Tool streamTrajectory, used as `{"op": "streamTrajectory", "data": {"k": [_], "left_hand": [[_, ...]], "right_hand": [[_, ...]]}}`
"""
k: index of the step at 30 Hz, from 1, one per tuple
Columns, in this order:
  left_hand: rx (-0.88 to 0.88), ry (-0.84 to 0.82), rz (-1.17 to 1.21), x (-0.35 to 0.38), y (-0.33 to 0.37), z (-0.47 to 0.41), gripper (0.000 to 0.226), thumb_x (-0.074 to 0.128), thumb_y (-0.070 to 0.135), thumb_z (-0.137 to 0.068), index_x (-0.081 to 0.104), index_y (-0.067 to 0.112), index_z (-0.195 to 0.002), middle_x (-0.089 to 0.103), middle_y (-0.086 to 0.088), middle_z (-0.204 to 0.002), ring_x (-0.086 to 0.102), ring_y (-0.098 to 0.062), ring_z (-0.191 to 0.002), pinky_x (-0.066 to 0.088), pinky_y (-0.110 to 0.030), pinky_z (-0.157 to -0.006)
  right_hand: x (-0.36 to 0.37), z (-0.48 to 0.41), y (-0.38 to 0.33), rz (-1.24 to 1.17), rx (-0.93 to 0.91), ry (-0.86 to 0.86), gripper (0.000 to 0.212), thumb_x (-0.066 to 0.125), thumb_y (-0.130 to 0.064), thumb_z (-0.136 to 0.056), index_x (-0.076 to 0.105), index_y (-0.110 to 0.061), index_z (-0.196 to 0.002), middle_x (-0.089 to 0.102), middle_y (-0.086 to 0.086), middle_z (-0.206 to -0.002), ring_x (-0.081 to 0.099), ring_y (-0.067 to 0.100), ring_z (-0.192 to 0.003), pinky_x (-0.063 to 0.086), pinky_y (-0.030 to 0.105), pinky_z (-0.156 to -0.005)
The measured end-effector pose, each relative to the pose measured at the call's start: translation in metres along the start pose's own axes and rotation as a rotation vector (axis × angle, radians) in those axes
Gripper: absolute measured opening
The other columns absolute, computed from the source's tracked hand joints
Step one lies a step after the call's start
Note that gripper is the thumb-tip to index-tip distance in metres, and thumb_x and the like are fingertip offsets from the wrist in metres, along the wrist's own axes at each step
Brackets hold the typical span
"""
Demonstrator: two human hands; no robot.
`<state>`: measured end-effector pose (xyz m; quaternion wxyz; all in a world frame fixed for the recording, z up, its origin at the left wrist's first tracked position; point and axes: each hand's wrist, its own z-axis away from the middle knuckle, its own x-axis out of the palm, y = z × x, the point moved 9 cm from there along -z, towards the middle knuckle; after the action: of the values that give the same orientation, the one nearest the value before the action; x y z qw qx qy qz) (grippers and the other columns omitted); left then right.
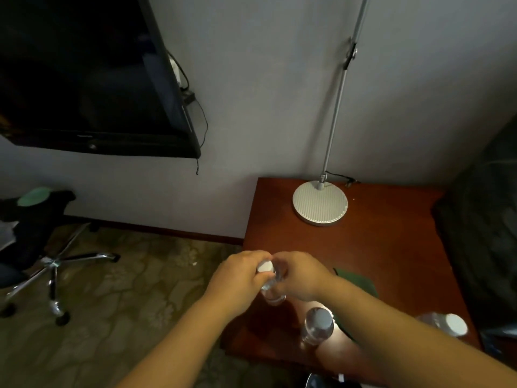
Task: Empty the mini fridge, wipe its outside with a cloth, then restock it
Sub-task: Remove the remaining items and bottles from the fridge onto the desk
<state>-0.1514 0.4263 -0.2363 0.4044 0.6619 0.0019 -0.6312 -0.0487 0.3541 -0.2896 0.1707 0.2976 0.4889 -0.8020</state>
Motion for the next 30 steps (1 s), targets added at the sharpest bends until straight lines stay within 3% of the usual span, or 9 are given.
{"op": "streamTrajectory", "data": {"k": [3, 9, 14, 17, 19, 21, 27, 30], "left_hand": [[-0.040, -0.033, -0.011, 0.016, -0.021, 0.006, 0.030, 0.067, 0.036, -0.092, 0.065, 0.033, -0.122, 0.067, 0.011, -0.116, 0.062, -0.010, -0.102, 0.053, -0.033, -0.090], [-0.091, -0.061, 0.021, 0.038, -0.044, 0.016, 0.032, 0.070, 0.035, -0.090, 0.065, 0.035, -0.121, 0.066, 0.013, -0.120, 0.061, -0.008, -0.105, 0.050, -0.026, -0.090], [-0.059, -0.125, 0.020, 0.041, -0.037, 0.019, 0.035, 0.070, 0.036, -0.090, 0.064, 0.035, -0.125, 0.063, 0.015, -0.122, 0.059, -0.004, -0.105, 0.047, -0.020, -0.090], [-0.038, -0.150, -0.027, 0.036, -0.029, 0.019, 0.043, 0.066, 0.041, -0.092, 0.058, 0.036, -0.134, 0.058, 0.017, -0.131, 0.057, -0.006, -0.116, 0.049, -0.028, -0.098], [-0.011, -0.139, -0.065, 0.026, -0.015, 0.014, 0.046, 0.063, 0.045, -0.094, 0.054, 0.036, -0.138, 0.054, 0.016, -0.135, 0.056, -0.008, -0.119, 0.048, -0.028, -0.100], [0.028, -0.103, -0.079, 0.017, 0.011, 0.003, 0.047, 0.063, 0.048, -0.094, 0.054, 0.035, -0.138, 0.054, 0.014, -0.135, 0.056, -0.010, -0.118, 0.049, -0.030, -0.098], [0.320, -0.067, -0.095, 0.032, 0.153, -0.026, 0.050, 0.063, 0.054, -0.092, 0.053, 0.037, -0.138, 0.055, 0.015, -0.135, 0.056, -0.008, -0.121, 0.048, -0.031, -0.100], [0.471, -0.102, -0.065, 0.056, 0.239, -0.028, 0.053, 0.062, 0.053, -0.094, 0.049, 0.038, -0.142, 0.051, 0.017, -0.140, 0.052, -0.006, -0.126, 0.045, -0.029, -0.105]], "right_hand": [[0.025, -0.011, -0.001, 0.100, 0.014, -0.076, 0.031, 0.081, -0.042, -0.069, 0.051, -0.041, -0.074, 0.060, -0.014, -0.077, 0.056, 0.004, -0.070, 0.040, 0.023, -0.058], [0.054, -0.016, 0.006, 0.179, 0.017, -0.158, 0.040, 0.084, -0.044, -0.070, 0.066, -0.026, -0.100, 0.069, -0.007, -0.093, 0.065, 0.014, -0.085, 0.052, 0.033, -0.073], [0.047, -0.007, 0.006, 0.235, 0.005, -0.173, 0.036, 0.083, -0.048, -0.070, 0.063, -0.031, -0.095, 0.067, -0.012, -0.087, 0.064, 0.012, -0.082, 0.052, 0.031, -0.071], [0.024, 0.005, 0.011, 0.313, 0.006, -0.149, 0.059, 0.082, -0.052, -0.070, 0.064, -0.032, -0.122, 0.068, -0.010, -0.114, 0.065, 0.018, -0.105, 0.047, 0.025, -0.081], [-0.003, 0.021, 0.020, 0.289, 0.043, -0.095, 0.078, 0.083, -0.046, -0.072, 0.054, -0.027, -0.142, 0.061, -0.007, -0.137, 0.059, 0.017, -0.122, 0.044, 0.023, -0.093], [-0.036, 0.047, 0.027, 0.260, 0.074, -0.025, 0.084, 0.082, -0.043, -0.073, 0.048, -0.027, -0.147, 0.055, -0.007, -0.146, 0.057, 0.014, -0.126, 0.043, 0.023, -0.101], [-0.155, 0.166, 0.067, 0.245, 0.159, 0.327, 0.075, 0.082, -0.049, -0.074, 0.054, -0.032, -0.142, 0.057, -0.010, -0.142, 0.056, 0.010, -0.125, 0.044, 0.026, -0.106], [-0.204, 0.240, 0.104, 0.232, 0.231, 0.476, 0.072, 0.081, -0.049, -0.076, 0.055, -0.032, -0.141, 0.059, -0.011, -0.139, 0.057, 0.006, -0.121, 0.039, 0.016, -0.098]]}}
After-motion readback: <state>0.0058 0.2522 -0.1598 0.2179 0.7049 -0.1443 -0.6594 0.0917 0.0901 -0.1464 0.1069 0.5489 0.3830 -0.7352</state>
